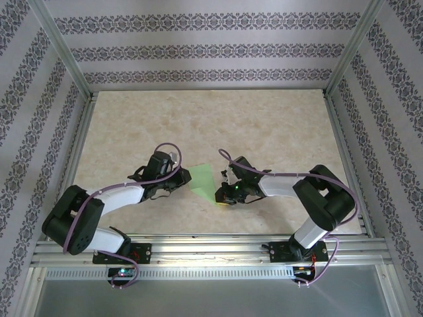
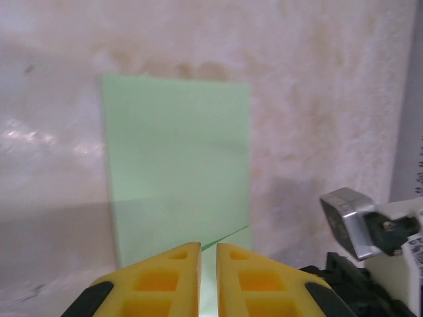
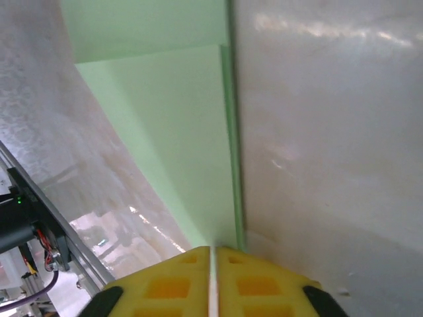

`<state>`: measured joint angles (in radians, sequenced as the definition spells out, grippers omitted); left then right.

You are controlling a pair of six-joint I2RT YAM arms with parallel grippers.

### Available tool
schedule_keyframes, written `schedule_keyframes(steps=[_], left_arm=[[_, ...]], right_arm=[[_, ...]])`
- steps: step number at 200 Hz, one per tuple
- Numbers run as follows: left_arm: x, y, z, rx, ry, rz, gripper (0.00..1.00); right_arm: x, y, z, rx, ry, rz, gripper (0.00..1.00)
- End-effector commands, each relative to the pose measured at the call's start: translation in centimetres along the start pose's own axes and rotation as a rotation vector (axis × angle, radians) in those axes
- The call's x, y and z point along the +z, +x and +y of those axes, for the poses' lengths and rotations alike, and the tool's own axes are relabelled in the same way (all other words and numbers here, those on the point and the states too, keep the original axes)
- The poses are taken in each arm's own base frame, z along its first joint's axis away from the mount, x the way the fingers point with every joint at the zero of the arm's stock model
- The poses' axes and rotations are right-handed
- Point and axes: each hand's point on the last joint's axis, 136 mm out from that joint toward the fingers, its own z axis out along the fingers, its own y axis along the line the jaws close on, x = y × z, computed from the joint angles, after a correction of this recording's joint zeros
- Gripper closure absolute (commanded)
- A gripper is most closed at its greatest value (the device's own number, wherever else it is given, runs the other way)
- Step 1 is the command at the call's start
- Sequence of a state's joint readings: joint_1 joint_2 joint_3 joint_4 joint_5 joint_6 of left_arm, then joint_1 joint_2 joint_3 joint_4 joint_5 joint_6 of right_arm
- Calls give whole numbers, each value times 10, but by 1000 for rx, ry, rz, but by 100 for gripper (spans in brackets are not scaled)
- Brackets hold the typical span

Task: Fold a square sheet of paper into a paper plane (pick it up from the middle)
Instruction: Third fold the triangle at the center of the table, then fourth fold the wing at the center of the table.

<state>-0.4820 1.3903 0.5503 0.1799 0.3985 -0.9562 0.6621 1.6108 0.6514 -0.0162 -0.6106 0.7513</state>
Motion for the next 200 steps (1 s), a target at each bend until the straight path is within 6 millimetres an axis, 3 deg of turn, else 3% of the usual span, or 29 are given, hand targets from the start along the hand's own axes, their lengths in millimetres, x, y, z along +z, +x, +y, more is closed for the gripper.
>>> schedule_keyframes(steps=[1, 12, 40, 119, 200], left_arm=[[-4, 4, 9, 18, -46, 30, 83], [-4, 2, 10, -12, -36, 38, 74], [0, -6, 11, -75, 19, 50, 71], [8, -5, 15, -102, 20, 117, 65], [10, -3, 23, -126, 4, 147, 64]], right_arm=[[-24, -22, 19, -79, -20, -109, 84], [-33, -30, 19, -91, -19, -149, 81], [-42, -45, 8, -45, -24, -176, 78], [-22, -54, 29, -47, -116, -86, 71], [-7, -57, 25, -24, -127, -41, 81]])
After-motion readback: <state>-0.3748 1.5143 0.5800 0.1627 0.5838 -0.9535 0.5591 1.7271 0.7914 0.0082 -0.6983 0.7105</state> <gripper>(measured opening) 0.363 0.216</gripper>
